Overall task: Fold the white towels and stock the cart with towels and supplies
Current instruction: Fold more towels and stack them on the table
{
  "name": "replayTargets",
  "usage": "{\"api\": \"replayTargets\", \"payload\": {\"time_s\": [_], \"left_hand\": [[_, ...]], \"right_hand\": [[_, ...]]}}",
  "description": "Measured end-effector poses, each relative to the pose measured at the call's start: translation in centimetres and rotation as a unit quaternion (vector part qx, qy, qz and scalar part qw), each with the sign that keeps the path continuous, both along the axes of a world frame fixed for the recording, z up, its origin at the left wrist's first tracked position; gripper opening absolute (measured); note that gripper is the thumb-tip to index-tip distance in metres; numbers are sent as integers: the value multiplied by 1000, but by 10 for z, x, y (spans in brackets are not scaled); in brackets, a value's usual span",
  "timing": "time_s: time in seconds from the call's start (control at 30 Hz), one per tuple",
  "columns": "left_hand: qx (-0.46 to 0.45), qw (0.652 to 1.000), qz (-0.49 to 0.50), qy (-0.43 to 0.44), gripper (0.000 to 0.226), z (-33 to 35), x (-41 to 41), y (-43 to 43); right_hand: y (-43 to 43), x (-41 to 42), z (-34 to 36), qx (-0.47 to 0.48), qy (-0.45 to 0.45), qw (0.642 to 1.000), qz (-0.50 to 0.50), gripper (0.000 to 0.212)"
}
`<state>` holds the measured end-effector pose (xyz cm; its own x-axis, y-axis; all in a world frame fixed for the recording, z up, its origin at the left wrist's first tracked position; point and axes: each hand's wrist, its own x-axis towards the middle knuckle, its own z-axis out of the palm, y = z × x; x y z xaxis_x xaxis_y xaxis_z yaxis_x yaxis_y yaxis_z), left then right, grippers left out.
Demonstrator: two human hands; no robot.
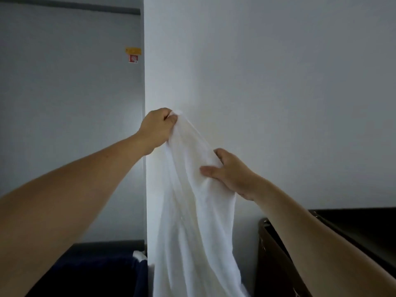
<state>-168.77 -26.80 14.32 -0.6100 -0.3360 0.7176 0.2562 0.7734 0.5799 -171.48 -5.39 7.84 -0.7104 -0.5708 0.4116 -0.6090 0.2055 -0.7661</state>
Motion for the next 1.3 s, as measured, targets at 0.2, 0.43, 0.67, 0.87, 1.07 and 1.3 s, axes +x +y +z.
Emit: {"api": "replayTargets", "payload": {"time_s": [0.2, 0.43, 0.67, 0.87, 1.07, 1.3], "left_hand": [[71, 996, 20, 49, 27, 28, -21, 6], [74, 995, 52, -32, 29, -2, -35, -2], [119, 990, -71, 11, 29, 5, -25, 12], [96, 988, -110, -41, 28, -15, -18, 23], [66, 990, -121, -34, 25, -16, -17, 31], [66, 998, -19, -11, 21, -30, -24, 10]], "right_hand": [[11, 15, 60, -175, 131, 974, -67, 27], [17, 5, -1, -85, 57, 989, -109, 21], [29, 3, -17, -91, 77, 983, -140, 23], [45, -2, -48, -58, 63, 983, -161, 21], [56, -1, -67, 26, -87, 991, -99, 39], [73, -16, -105, 62, -105, 988, -92, 45]]}}
